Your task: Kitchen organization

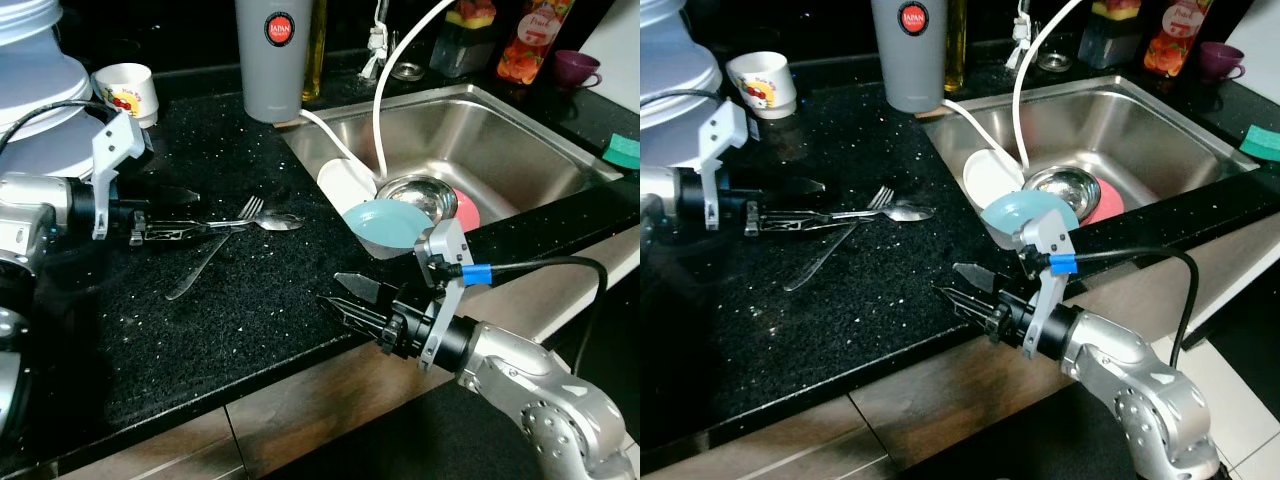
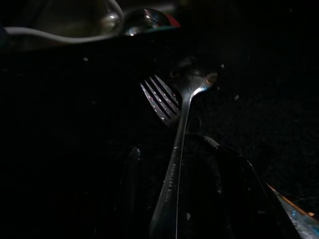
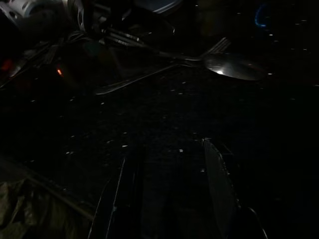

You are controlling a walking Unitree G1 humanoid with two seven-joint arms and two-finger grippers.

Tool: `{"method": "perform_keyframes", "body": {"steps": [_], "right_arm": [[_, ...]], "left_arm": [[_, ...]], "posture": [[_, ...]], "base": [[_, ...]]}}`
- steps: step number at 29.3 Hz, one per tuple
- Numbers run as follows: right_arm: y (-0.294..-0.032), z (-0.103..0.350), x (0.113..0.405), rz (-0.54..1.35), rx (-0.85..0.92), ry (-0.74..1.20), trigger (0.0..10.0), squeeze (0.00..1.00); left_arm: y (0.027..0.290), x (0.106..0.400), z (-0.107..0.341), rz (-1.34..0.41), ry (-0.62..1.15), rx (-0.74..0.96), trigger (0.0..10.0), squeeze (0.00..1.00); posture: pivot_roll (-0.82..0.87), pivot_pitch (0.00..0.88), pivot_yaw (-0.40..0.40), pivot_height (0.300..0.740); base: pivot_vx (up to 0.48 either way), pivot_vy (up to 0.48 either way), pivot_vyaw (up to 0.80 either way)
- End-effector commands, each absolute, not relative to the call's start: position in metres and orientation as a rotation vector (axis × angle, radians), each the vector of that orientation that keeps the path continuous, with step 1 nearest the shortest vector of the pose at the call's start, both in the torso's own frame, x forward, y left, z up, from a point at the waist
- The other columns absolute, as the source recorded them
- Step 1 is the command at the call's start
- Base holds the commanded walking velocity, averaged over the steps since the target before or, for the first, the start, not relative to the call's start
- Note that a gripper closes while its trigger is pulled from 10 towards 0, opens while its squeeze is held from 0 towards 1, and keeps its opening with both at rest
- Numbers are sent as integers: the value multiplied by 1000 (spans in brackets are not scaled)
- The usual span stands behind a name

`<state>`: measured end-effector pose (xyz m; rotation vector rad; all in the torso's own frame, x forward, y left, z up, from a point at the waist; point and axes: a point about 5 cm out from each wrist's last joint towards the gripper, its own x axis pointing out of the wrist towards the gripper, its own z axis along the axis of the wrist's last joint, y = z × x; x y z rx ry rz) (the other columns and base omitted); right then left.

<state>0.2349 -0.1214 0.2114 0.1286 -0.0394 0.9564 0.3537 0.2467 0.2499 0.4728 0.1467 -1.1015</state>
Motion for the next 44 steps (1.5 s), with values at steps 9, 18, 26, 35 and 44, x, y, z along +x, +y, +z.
{"method": "perform_keyframes", "body": {"steps": [9, 18, 26, 35, 44], "right_arm": [[-126, 217, 230, 944, 120, -33, 10000, 0], [-130, 217, 230, 925, 111, -23, 10000, 0], [-131, 219, 234, 913, 107, -32, 10000, 0], [-129, 220, 239, 908, 104, -45, 10000, 0], [-130, 221, 237, 913, 103, -46, 10000, 0]], "left_arm": [[241, 350, 226, -1248, 314, 577, 10000, 0], [250, 345, 219, -1285, 412, 628, 0, 0], [251, 344, 216, -1292, 433, 634, 0, 0], [253, 347, 222, -1231, 358, 608, 0, 0], [250, 366, 262, -1023, 120, 528, 10000, 1000]], "posture": [[-83, 108, -15, 740], [-80, 104, -14, 740], [-76, 89, -13, 740], [-64, 68, -17, 740], [-70, 79, -24, 740]], "base": [[0, 0, 0], [0, 0, 0], [0, 0, 0], [0, 0, 0], [0, 0, 0]]}}
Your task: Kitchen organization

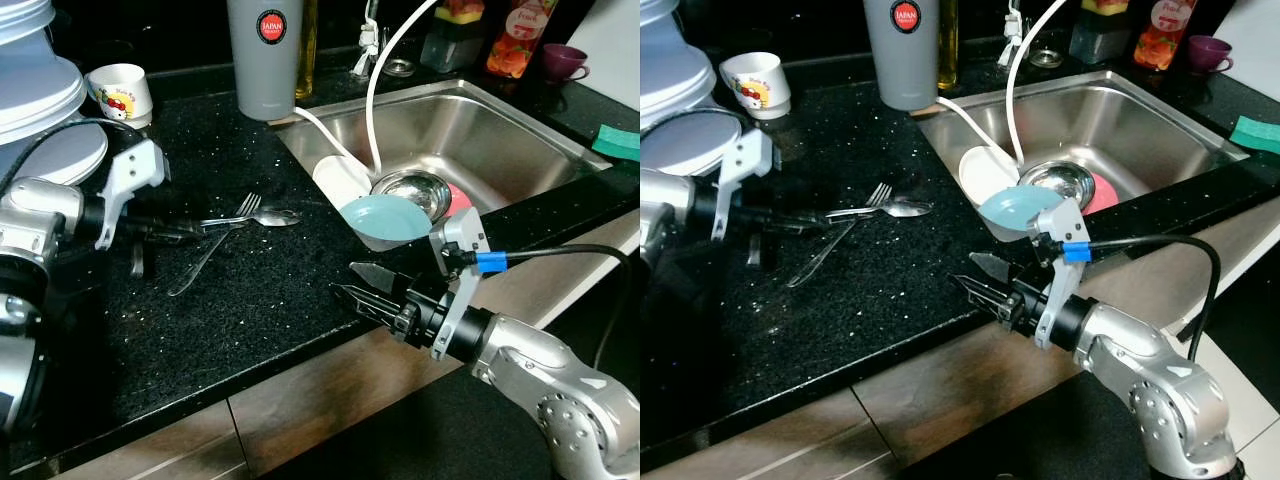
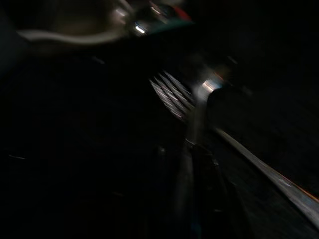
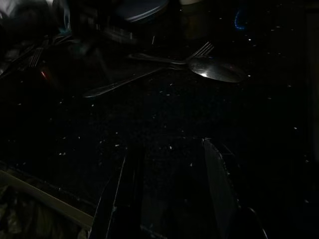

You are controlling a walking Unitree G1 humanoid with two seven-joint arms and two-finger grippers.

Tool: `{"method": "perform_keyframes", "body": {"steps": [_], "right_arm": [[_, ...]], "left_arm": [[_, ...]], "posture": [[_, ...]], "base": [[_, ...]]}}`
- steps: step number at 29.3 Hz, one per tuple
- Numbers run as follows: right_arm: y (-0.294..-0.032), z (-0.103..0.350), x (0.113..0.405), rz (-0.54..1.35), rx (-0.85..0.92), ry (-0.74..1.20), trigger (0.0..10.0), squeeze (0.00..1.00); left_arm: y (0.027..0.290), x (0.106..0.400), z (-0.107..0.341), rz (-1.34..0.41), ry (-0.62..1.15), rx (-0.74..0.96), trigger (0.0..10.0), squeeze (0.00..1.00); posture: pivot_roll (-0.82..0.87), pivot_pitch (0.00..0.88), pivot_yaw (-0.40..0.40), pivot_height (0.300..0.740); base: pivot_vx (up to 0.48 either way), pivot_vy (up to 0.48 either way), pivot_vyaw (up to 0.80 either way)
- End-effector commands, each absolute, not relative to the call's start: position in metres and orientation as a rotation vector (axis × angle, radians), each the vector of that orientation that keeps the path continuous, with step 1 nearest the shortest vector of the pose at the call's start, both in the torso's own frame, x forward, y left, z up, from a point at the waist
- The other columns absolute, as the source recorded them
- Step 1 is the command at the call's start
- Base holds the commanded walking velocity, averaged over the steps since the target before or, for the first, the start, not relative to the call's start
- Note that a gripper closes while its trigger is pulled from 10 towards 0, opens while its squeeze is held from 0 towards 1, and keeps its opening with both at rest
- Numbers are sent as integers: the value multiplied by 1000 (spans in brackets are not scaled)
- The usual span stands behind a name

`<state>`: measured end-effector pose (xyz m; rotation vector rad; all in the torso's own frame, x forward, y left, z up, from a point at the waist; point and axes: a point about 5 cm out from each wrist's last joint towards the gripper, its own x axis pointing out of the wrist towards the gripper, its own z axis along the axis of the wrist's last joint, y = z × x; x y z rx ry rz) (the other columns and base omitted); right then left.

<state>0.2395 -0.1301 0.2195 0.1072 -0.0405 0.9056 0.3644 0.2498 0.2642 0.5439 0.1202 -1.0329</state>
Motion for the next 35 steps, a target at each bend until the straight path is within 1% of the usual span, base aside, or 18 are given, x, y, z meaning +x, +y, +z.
{"method": "perform_keyframes", "body": {"steps": [1, 8, 11, 13, 14, 17, 18, 19, 20, 22, 24, 25, 26, 33, 34, 35], "right_arm": [[-130, 221, 237, 913, 103, -46, 10000, 0], [-132, 221, 234, 909, 99, -33, 10000, 0], [-133, 221, 232, 905, 96, -25, 10000, 0], [-134, 221, 231, 901, 93, -19, 10000, 0], [-135, 221, 230, 898, 92, -15, 10000, 0], [-135, 221, 230, 897, 89, -12, 10000, 0], [-135, 221, 230, 897, 88, -11, 10000, 0], [-135, 221, 230, 897, 88, -11, 10000, 0], [-136, 221, 230, 894, 86, -10, 10000, 0], [-137, 221, 230, 889, 83, -9, 10000, 0], [-137, 222, 230, 885, 81, -8, 10000, 0], [-138, 222, 230, 880, 77, -4, 10000, 0], [-139, 222, 230, 877, 74, -2, 10000, 0], [-140, 222, 231, 869, 68, -1, 10000, 0], [-140, 222, 231, 867, 68, -2, 10000, 0], [-140, 222, 231, 867, 68, -2, 10000, 0]], "left_arm": [[250, 366, 262, -1023, 120, 528, 10000, 1000], [245, 369, 259, -1013, 108, 510, 10000, 1000], [241, 369, 256, -1044, 127, 482, 10000, 1000], [238, 368, 251, -1095, 159, 458, 10000, 1000], [234, 367, 246, -1144, 184, 464, 10000, 1000], [233, 365, 242, -1184, 221, 475, 10000, 1000], [232, 364, 240, -1199, 233, 480, 10000, 0], [232, 364, 240, -1199, 233, 480, 10000, 0], [232, 361, 235, -1248, 279, 485, 10000, 0], [234, 359, 231, -1268, 323, 494, 10000, 0], [237, 358, 226, -1261, 372, 506, 10000, 0], [243, 357, 219, -1230, 445, 522, 10000, 0], [245, 357, 217, -1212, 475, 523, 10000, 0], [251, 356, 215, -1186, 533, 548, 10000, 0], [251, 356, 215, -1184, 535, 544, 4863, 0], [251, 356, 215, -1184, 535, 544, 4863, 0]], "posture": [[-70, 79, -24, 740], [-89, 107, -23, 740], [-96, 117, -24, 740], [-101, 121, -23, 740], [-103, 123, -24, 740], [-108, 122, -22, 740], [-108, 122, -21, 740], [-108, 122, -21, 740], [-111, 122, -20, 740], [-116, 123, -18, 740], [-116, 123, -18, 740], [-119, 124, -19, 740], [-119, 124, -19, 740], [-120, 121, -18, 740], [-120, 121, -18, 740], [-120, 121, -18, 740]], "base": [[0, 0, 0], [0, 0, 0], [0, 0, 0], [0, 0, 0], [0, 0, 0], [0, 0, 0], [0, 0, 0], [0, 0, 0], [0, 0, 0], [0, 0, 0], [0, 0, 0], [0, 0, 0], [0, 0, 0], [0, 0, 0], [0, 0, 0], [0, 0, 0]]}}
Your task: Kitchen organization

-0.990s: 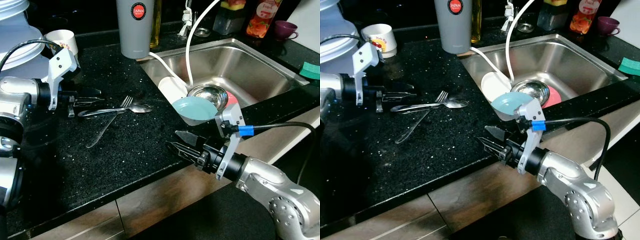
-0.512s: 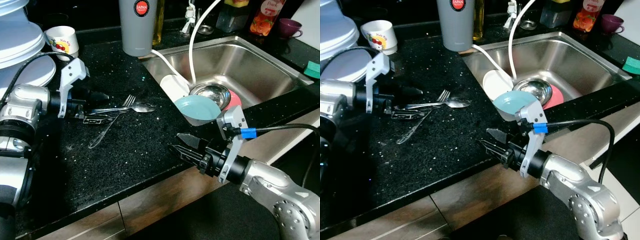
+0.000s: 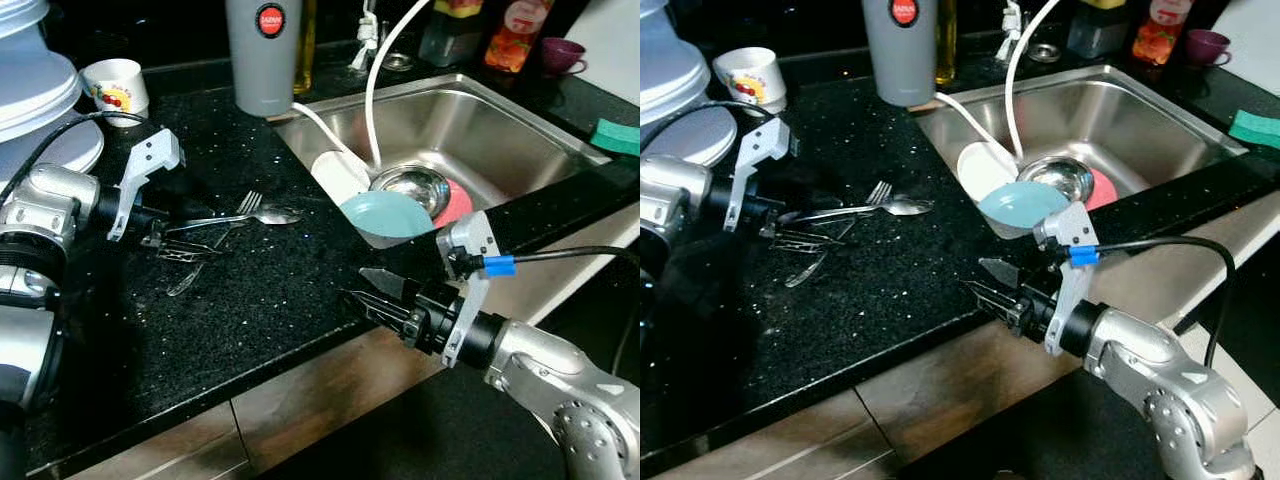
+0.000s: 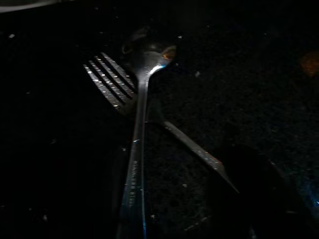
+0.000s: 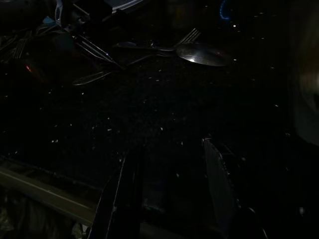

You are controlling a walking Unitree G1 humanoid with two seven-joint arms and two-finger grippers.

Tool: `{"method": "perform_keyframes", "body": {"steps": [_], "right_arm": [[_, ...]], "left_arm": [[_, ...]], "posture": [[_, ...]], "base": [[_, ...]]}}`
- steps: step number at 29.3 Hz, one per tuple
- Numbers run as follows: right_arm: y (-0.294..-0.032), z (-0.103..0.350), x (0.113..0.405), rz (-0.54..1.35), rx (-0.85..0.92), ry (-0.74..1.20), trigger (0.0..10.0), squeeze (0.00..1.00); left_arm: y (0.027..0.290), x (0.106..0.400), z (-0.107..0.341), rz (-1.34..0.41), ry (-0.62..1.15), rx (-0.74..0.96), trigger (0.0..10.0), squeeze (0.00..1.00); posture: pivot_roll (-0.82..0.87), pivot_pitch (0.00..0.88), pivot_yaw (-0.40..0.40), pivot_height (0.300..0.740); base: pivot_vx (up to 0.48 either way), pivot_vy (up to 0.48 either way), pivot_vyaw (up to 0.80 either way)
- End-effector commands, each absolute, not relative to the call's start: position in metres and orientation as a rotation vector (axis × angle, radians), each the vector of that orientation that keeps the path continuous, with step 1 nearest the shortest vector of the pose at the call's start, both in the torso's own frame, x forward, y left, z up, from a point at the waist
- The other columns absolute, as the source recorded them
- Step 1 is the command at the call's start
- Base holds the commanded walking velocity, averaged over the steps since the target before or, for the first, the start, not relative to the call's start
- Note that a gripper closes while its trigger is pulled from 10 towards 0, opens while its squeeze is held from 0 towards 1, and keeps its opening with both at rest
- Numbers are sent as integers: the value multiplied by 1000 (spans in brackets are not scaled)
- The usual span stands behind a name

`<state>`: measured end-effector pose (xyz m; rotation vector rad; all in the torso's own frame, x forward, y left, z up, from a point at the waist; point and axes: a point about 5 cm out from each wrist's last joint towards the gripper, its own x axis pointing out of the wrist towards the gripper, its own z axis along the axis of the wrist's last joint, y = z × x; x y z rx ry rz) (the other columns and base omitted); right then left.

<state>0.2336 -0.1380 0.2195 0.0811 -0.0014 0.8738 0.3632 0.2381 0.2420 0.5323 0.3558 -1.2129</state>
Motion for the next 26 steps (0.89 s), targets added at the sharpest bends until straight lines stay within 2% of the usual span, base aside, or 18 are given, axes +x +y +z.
{"method": "perform_keyframes", "body": {"steps": [1, 18, 26], "right_arm": [[-140, 223, 232, 866, 67, -2, 10000, 0], [-140, 223, 237, 851, 62, -6, 10000, 0], [-136, 222, 244, 853, 70, -25, 10000, 0]], "left_arm": [[252, 356, 215, -1186, 544, 546, 0, 0], [254, 354, 209, -1189, 553, 538, 0, 0], [258, 354, 212, -1141, 455, 467, 0, 0]], "posture": [[-120, 119, -17, 740], [-115, 102, -19, 740], [-93, 64, -19, 740]], "base": [[0, 0, 0], [0, 0, 0], [0, 0, 0]]}}
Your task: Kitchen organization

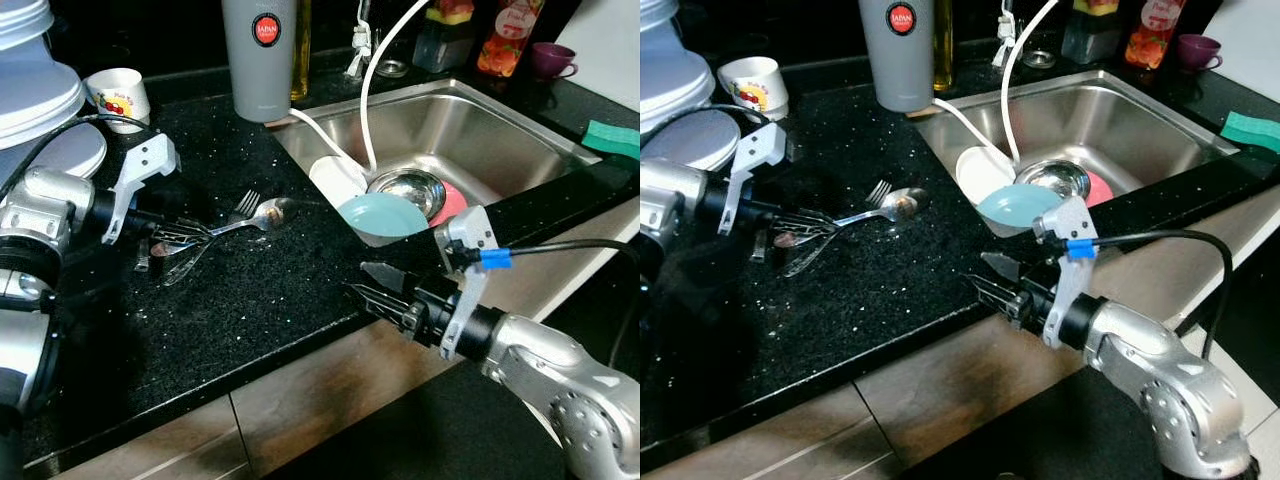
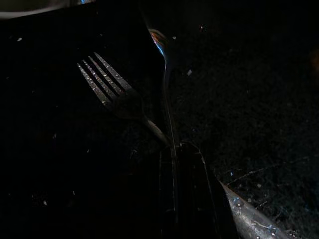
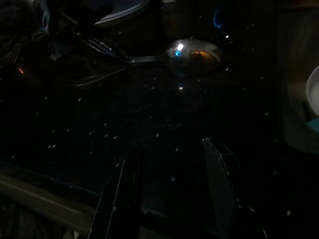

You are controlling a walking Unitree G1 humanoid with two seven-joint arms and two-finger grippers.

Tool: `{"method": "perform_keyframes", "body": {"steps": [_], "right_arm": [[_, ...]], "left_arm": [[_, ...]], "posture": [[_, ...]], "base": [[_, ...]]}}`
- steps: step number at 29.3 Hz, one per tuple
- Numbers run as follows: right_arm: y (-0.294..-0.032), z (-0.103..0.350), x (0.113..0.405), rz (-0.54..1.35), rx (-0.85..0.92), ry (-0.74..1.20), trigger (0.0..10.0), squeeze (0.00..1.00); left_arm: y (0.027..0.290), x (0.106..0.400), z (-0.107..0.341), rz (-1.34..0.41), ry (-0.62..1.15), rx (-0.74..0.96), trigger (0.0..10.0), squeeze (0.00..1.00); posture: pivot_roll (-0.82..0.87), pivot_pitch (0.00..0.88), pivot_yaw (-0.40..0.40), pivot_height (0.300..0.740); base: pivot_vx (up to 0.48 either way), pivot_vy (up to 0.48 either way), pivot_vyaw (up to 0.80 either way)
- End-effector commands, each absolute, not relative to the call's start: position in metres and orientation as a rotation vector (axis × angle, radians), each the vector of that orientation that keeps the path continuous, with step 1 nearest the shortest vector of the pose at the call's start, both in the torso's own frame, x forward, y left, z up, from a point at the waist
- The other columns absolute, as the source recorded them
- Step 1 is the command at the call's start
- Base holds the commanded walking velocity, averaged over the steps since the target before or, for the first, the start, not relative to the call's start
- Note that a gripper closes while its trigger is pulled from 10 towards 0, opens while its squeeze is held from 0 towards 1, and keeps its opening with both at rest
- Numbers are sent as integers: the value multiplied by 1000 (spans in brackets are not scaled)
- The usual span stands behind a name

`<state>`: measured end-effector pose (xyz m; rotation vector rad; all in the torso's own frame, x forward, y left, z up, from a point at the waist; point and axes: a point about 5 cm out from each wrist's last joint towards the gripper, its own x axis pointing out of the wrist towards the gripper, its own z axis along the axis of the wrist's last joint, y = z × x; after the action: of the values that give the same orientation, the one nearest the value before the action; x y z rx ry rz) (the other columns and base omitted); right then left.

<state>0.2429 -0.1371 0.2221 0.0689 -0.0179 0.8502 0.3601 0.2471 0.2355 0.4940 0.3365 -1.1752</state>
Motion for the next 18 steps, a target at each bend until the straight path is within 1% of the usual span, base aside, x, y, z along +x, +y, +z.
{"method": "perform_keyframes", "body": {"steps": [1, 4, 6, 8, 10, 12, 14, 17, 18], "right_arm": [[-135, 222, 245, 853, 71, -29, 10000, 0], [-133, 222, 249, 852, 78, -40, 10000, 0], [-132, 223, 251, 849, 93, -53, 10000, 0], [-131, 224, 253, 842, 115, -67, 10000, 0], [-129, 224, 256, 838, 129, -78, 10000, 0], [-128, 225, 257, 838, 133, -82, 10000, 0], [-126, 225, 259, 838, 144, -94, 10000, 0], [-127, 226, 265, 801, 169, -111, 10000, 0], [-127, 226, 265, 801, 169, -111, 10000, 0]], "left_arm": [[258, 355, 216, -1134, 419, 443, 0, 0], [254, 359, 237, -1126, 261, 351, 0, 0], [248, 360, 261, -1148, 112, 264, 0, 0], [240, 358, 286, -1174, -44, 184, 0, 0], [232, 353, 299, -1197, -154, 135, 0, 0], [228, 349, 302, -1208, -188, 121, 0, 0], [218, 341, 299, -1210, -240, 108, 0, 0], [203, 332, 291, -1159, -316, 42, 0, 0], [203, 332, 291, -1159, -316, 42, 0, 0]], "posture": [[-90, 56, -19, 740], [-76, 37, -16, 740], [-70, 26, -15, 740], [-61, 17, -15, 740], [-53, 4, -16, 740], [-53, 4, -16, 740], [-49, 0, -16, 740], [-27, 0, -14, 740], [-27, 0, -14, 740]], "base": [[0, 0, 0], [0, 0, 0], [0, 0, 0], [0, 0, 0], [0, 0, 0], [0, 0, 0], [0, 0, 0], [0, 0, 0], [0, 0, 0]]}}
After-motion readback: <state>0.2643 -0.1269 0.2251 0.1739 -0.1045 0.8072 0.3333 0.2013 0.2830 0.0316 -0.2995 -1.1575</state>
